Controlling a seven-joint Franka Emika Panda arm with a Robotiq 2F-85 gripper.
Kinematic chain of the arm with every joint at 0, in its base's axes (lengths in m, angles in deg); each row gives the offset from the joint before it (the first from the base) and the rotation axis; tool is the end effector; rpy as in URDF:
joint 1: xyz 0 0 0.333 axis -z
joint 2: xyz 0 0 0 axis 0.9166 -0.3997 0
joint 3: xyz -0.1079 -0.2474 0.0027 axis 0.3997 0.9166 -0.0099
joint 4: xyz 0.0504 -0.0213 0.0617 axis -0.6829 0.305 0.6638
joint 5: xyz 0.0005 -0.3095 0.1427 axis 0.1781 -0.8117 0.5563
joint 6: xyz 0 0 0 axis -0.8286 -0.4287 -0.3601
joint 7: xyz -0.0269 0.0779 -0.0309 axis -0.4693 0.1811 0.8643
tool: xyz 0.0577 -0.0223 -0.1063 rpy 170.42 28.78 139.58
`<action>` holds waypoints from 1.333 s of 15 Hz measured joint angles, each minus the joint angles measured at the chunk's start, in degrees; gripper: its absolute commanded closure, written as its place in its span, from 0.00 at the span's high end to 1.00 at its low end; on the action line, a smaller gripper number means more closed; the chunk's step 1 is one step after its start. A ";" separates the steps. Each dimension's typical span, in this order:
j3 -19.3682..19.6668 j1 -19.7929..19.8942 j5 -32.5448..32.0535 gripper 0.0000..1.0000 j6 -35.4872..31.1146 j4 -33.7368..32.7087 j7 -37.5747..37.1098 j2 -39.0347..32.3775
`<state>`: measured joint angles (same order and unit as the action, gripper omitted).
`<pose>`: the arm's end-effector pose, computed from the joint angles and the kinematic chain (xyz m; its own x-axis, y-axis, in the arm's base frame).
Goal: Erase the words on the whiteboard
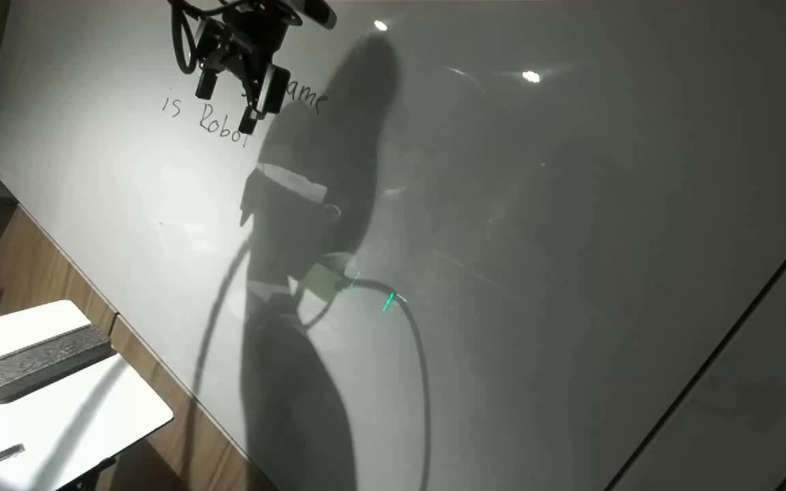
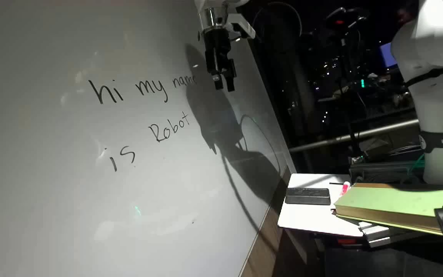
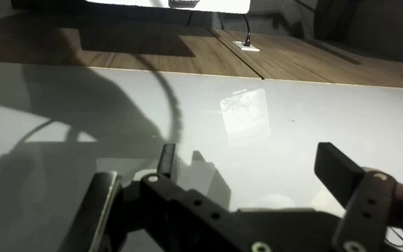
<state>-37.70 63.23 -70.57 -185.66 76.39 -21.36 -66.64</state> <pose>0.4188 0.0043 0.5259 0.9820 0.0698 0.1756 0.0956 -0.9851 -0.1430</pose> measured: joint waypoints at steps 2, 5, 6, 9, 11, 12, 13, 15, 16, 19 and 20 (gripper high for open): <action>0.00 0.00 0.00 1.00 0.00 -0.18 0.00 0.01; 0.00 0.00 0.00 1.00 0.00 -0.22 0.00 0.03; 0.00 0.00 0.00 1.00 0.00 -0.22 0.00 0.03; 0.00 0.00 0.00 1.00 0.00 -0.22 0.00 0.03; 0.00 0.00 0.00 1.00 0.00 -0.22 0.00 0.03; 0.00 0.00 0.00 1.00 0.00 -0.22 0.00 0.03; 0.00 0.00 0.00 1.00 0.00 -0.22 0.00 0.03; -0.04 0.04 0.00 1.00 0.00 -0.18 0.00 0.03; -0.11 0.07 0.00 1.00 0.00 -0.14 -0.01 0.01; -0.69 0.07 0.00 1.00 -1.02 0.49 -0.01 0.19; -1.10 0.05 0.00 1.00 -2.43 1.44 -0.01 0.48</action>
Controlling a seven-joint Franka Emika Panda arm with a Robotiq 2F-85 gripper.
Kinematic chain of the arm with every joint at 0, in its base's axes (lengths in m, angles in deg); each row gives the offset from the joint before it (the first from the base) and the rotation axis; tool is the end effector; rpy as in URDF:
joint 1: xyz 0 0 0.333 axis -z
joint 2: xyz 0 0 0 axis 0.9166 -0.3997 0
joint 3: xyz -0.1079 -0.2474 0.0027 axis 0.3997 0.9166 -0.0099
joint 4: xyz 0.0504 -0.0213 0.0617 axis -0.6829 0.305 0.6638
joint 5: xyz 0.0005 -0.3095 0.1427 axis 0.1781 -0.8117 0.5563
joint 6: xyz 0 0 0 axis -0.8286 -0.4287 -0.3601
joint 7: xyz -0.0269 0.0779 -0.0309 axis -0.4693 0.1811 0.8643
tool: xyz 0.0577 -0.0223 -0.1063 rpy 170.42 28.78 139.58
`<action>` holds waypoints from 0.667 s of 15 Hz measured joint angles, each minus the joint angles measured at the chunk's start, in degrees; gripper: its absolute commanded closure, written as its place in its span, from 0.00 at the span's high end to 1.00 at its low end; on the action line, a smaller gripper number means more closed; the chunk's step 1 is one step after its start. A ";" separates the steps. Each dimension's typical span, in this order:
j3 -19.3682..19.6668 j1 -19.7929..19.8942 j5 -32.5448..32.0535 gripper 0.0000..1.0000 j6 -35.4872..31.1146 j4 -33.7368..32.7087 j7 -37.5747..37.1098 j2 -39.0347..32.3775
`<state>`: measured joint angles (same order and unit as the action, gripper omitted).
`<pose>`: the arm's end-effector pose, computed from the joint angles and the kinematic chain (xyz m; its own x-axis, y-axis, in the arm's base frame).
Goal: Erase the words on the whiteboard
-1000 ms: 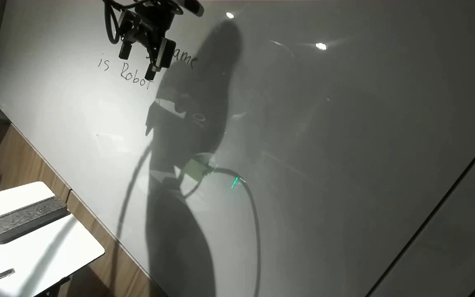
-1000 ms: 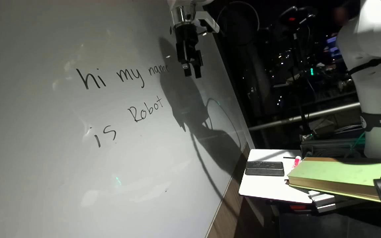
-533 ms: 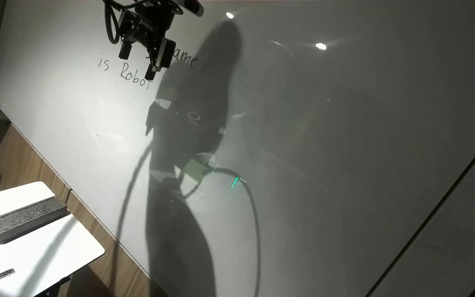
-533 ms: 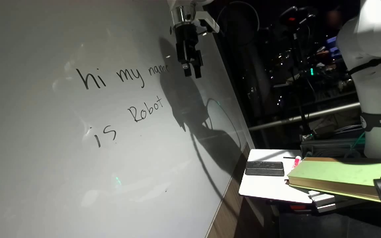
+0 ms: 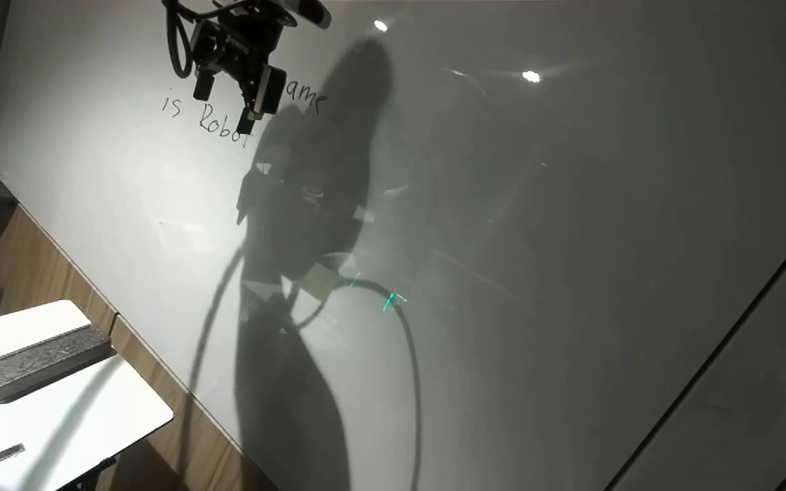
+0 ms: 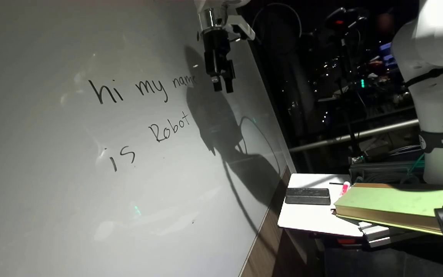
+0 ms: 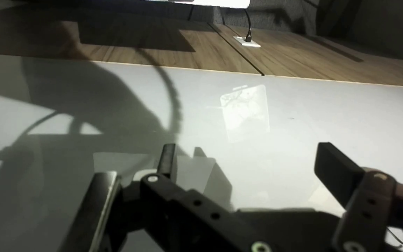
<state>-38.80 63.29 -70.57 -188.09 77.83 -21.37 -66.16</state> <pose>0.4192 0.0120 0.5227 0.9764 0.0813 0.1999 0.1091 -0.9852 -0.1324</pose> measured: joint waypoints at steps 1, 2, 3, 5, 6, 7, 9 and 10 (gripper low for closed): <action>-0.55 -0.03 0.00 1.00 -1.83 1.43 0.00 0.45; -1.25 -0.04 -0.08 1.00 -4.01 3.29 -0.10 1.05; -2.00 -0.05 -0.12 1.00 -6.07 5.34 -0.23 1.77; -3.59 -0.07 -0.32 1.00 -9.88 9.85 -0.78 3.40; -4.22 -0.07 -0.64 1.00 -11.48 11.99 -1.17 4.13; -4.73 -0.05 -1.37 1.00 -13.05 14.08 -1.73 4.78; -5.42 -0.01 -3.42 1.00 -15.75 17.83 -3.16 5.67; -5.58 0.01 -4.49 1.00 -16.96 19.37 -3.78 5.84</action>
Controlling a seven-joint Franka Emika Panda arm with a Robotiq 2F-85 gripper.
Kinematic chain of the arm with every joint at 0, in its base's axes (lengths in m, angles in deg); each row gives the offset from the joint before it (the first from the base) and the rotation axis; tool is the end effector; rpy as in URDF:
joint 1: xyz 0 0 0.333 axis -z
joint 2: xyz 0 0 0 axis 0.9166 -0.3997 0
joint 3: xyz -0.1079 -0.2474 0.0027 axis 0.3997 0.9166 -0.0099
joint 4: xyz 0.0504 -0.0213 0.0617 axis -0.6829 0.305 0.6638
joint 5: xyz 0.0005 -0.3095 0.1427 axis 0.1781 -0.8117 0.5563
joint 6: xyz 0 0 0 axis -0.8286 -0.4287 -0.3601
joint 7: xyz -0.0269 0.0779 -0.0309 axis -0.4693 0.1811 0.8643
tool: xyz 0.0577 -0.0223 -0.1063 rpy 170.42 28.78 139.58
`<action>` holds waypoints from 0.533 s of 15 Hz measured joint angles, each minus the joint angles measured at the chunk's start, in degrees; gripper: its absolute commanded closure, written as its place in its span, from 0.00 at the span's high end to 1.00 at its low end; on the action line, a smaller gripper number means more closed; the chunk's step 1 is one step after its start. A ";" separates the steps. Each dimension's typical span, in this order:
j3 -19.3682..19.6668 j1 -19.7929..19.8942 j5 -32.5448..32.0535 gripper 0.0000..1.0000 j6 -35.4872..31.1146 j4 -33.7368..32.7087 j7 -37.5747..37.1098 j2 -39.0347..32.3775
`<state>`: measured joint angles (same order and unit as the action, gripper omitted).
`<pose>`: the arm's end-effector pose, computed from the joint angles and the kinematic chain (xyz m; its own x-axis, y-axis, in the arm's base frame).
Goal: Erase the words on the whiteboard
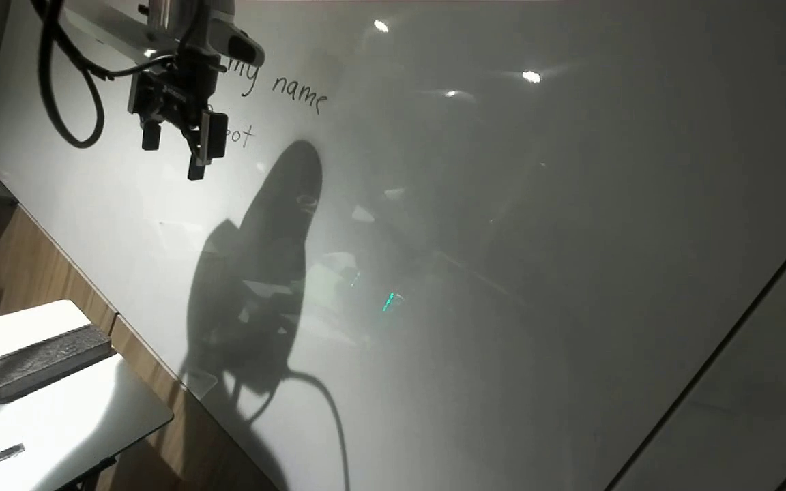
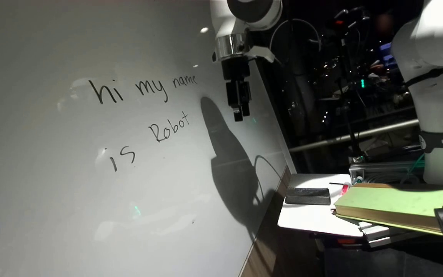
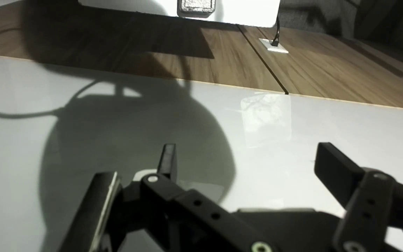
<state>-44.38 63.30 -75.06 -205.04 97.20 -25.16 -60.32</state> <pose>0.3880 0.0431 0.4438 0.9615 0.1239 0.2454 0.1323 -0.9911 -0.0178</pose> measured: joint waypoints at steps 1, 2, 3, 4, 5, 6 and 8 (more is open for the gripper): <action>-0.06 0.02 -0.81 1.00 -0.97 1.30 -0.61 0.01; -0.10 0.06 -1.53 1.00 -1.70 2.56 -1.30 -0.03; -0.15 0.07 -2.03 1.00 -2.35 3.83 -1.90 -0.08; -0.26 0.06 -2.28 1.00 -2.99 5.29 -2.38 -0.13; -0.41 0.06 -2.36 1.00 -3.62 6.90 -2.81 -0.16; -0.56 0.06 -2.36 1.00 -4.58 8.70 -3.15 -0.22; -0.61 -0.09 -2.35 1.00 -7.73 12.82 -3.25 -0.61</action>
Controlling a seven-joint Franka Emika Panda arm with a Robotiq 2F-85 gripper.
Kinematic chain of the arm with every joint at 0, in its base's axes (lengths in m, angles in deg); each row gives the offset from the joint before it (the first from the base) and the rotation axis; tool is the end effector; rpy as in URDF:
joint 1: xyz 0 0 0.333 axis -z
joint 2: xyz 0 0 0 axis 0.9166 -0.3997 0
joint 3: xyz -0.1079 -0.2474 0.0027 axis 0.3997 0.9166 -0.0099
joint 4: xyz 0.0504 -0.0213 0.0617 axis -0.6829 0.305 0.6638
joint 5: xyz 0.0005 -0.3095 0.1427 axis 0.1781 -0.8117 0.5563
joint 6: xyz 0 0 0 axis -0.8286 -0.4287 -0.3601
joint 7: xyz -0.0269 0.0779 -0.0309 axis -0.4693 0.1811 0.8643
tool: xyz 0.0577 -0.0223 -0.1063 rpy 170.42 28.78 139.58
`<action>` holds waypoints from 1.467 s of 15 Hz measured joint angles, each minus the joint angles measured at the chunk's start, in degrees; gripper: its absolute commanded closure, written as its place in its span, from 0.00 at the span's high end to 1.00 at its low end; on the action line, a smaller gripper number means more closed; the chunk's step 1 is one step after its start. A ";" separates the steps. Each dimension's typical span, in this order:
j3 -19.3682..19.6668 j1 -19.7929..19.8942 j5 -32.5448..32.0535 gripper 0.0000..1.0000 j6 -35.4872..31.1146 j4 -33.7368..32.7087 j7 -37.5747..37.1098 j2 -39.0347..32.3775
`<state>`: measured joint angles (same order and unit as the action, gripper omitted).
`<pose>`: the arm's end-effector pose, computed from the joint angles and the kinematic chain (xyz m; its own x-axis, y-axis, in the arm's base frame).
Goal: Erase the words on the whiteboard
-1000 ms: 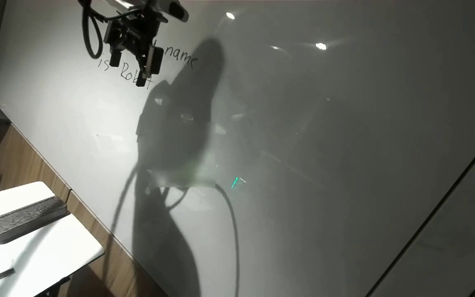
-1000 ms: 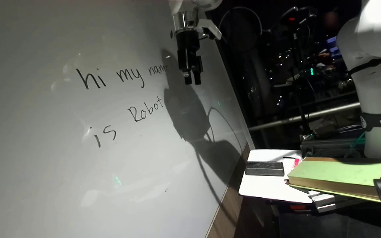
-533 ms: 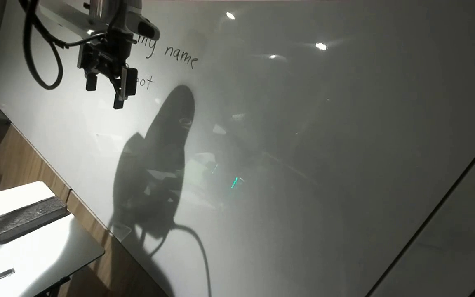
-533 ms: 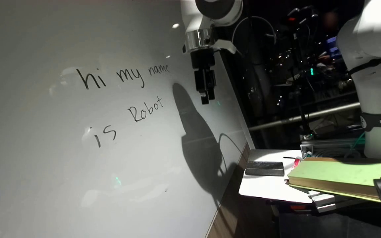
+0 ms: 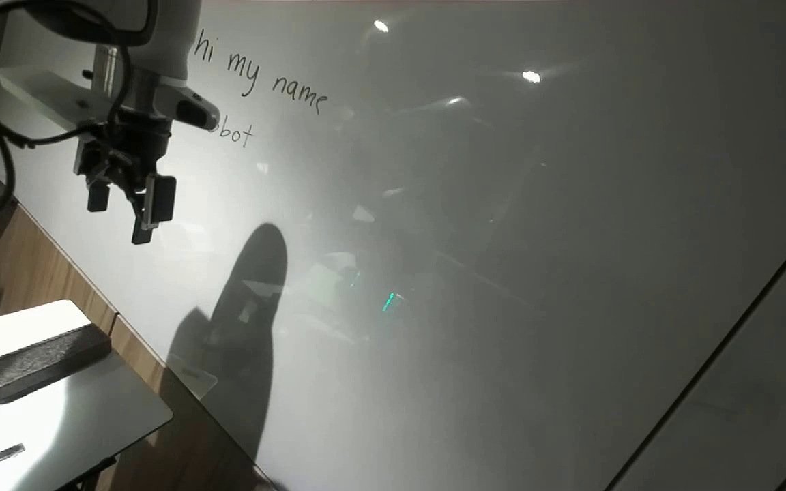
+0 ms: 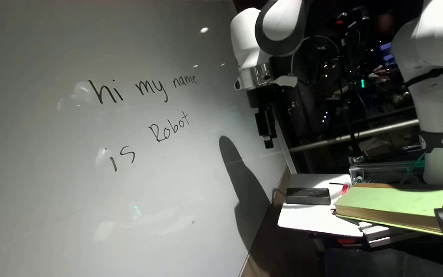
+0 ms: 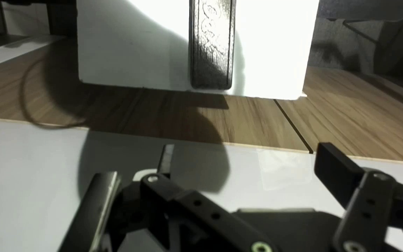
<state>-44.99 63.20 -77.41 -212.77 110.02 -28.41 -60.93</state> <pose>0.3560 0.0400 0.3576 0.9839 0.1028 0.1464 0.1021 -0.9947 0.0120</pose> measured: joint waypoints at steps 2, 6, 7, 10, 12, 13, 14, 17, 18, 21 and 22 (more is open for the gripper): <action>0.01 -0.08 0.07 1.00 -3.80 1.92 0.01 -1.76; 0.01 -0.33 0.09 1.00 -10.66 2.15 0.26 -7.04; 0.01 -0.33 0.07 1.00 -12.16 2.16 0.26 -8.58; 0.01 -0.32 0.07 1.00 -14.97 2.14 0.26 -13.07; 0.01 -0.34 0.07 1.00 -15.26 2.11 0.26 -14.95; 0.00 -0.38 0.07 1.00 -15.22 2.12 0.26 -15.60; 0.00 -0.45 0.07 1.00 -15.21 2.11 0.26 -16.07; -0.08 -0.51 0.06 1.00 -15.21 2.14 0.26 -17.45; -0.08 -0.49 0.02 1.00 -15.21 2.13 0.24 -18.10; -0.03 -0.10 -0.32 1.00 -15.25 2.12 0.23 -20.17; 0.05 0.03 -0.34 1.00 -15.30 2.11 0.23 -20.83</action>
<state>-44.94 63.24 -77.75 -228.07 112.14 -28.17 -81.75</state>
